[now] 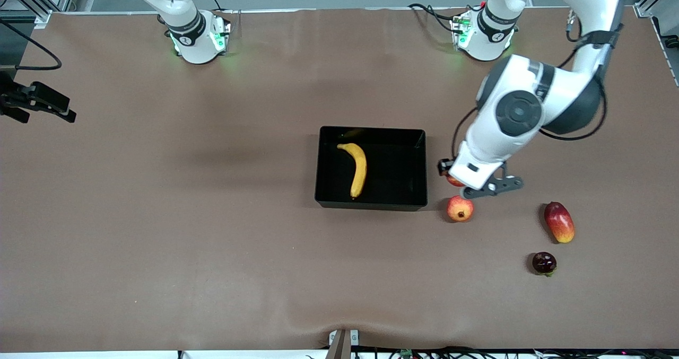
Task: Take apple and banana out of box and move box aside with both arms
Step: 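Lift the apple out of the box and carry it toward the mango, then lower the apple beside the mango and open the left gripper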
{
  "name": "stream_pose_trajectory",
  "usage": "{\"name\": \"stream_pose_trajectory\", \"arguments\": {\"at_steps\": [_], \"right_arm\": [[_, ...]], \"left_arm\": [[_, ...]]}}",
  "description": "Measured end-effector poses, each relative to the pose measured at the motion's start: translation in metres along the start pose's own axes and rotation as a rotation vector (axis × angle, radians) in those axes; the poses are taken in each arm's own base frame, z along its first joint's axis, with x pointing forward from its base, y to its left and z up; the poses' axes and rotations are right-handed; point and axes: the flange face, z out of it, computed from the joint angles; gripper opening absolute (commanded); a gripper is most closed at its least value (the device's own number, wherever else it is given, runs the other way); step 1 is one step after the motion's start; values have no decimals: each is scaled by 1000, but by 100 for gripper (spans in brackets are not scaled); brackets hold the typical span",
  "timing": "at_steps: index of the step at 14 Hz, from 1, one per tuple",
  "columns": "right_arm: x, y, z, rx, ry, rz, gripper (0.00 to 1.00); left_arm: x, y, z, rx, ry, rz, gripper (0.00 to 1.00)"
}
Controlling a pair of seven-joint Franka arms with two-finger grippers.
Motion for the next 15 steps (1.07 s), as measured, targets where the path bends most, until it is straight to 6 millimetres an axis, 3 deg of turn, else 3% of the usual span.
{"name": "stream_pose_trajectory", "arguments": {"at_steps": [4, 8, 15], "right_arm": [[0, 0, 0, 0, 0, 0, 100], [0, 0, 0, 0, -1, 0, 100], [0, 0, 1, 0, -1, 0, 100]], "left_arm": [[28, -66, 19, 6, -42, -4, 0], [55, -136, 54, -5, -87, -21, 0], [80, -177, 137, 16, -52, -35, 0]]}}
